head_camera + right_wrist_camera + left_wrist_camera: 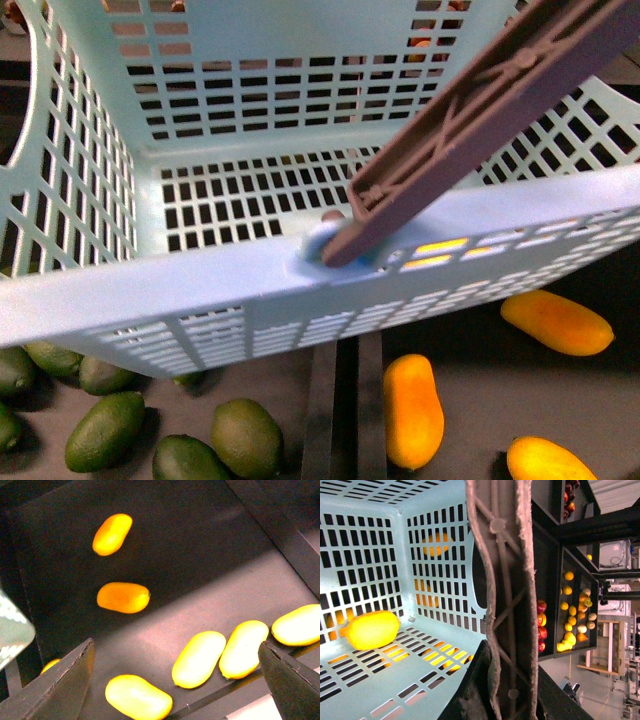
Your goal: Pick lemon and mango into basket
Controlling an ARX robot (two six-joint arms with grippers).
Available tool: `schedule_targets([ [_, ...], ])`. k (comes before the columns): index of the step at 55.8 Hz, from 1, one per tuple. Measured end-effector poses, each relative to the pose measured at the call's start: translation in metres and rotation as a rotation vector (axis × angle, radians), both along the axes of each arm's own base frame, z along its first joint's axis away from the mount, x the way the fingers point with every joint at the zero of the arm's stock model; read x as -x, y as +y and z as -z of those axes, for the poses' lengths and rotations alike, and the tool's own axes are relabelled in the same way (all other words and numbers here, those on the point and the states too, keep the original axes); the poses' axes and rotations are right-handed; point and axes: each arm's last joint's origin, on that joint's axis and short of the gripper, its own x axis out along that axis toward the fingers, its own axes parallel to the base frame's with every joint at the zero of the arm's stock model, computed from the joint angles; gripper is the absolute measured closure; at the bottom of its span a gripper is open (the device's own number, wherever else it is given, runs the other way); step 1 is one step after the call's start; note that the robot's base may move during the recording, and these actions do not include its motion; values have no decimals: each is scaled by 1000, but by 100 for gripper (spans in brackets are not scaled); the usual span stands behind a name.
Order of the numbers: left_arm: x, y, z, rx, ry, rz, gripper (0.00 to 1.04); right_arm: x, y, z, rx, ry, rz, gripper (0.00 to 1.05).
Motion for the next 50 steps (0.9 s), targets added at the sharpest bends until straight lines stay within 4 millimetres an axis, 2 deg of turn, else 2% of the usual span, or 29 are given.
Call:
schedule_targets([
  [7, -1, 1, 0, -4, -4, -3, 98, -18, -13, 24, 121, 71, -125, 9],
  [16, -1, 1, 0, 0, -1, 5, 98, -39, -21, 67, 311, 213, -308, 9],
  [20, 0, 1, 0, 2, 1, 8, 98, -48, -22, 96, 411, 314, -422, 9],
  [28, 0, 1, 0, 1, 0, 6, 98, -59, -14, 129, 505, 412, -610, 9],
  [38, -1, 1, 0, -2, -2, 1, 98, -75, -1, 159, 622, 490, -825, 9],
  [50, -1, 1, 0, -1, -2, 2, 98, -104, 3, 184, 681, 549, -910, 9],
])
